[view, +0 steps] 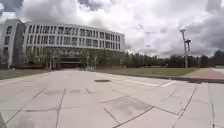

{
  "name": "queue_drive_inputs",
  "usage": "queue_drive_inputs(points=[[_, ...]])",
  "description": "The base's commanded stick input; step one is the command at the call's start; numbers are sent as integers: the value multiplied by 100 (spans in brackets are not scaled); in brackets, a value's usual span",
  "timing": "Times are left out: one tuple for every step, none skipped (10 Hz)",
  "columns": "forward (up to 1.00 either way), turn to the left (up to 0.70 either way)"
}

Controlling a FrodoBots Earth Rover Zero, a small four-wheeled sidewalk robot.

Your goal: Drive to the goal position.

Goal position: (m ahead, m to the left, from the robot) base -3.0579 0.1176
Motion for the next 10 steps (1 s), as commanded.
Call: queue_drive_inputs(points=[[70,1],[70,1],[70,1],[70,1],[70,1],[70,1],[70,1],[70,1],[70,1],[70,1]])
